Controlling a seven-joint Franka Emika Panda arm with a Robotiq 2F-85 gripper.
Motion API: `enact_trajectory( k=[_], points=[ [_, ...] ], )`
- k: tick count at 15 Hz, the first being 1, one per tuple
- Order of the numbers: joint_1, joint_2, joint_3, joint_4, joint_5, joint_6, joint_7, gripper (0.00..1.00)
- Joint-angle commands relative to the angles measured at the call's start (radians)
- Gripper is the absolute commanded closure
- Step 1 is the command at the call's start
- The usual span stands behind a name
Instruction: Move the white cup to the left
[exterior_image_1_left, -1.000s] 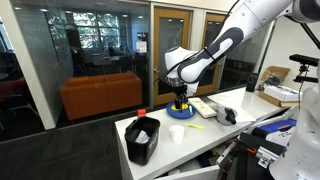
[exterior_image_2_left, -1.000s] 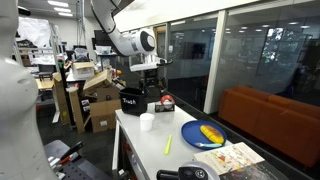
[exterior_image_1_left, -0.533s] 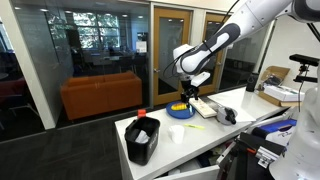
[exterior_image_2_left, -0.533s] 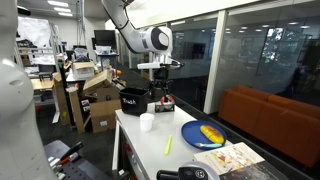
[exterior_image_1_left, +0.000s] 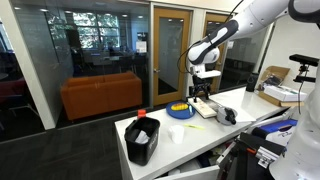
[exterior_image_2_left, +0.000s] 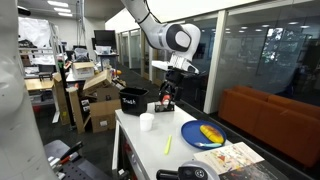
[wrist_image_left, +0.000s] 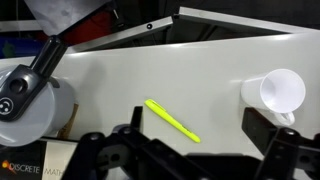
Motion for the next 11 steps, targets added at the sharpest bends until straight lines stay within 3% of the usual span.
enact_trajectory(
  k=[1,11],
  points=[
    [-0.030,-0.022,-0.004,-0.001,0.064,-0.017,-0.035,0.00],
    [-0.028,-0.019,-0.009,0.001,0.036,-0.002,-0.027,0.00]
  ],
)
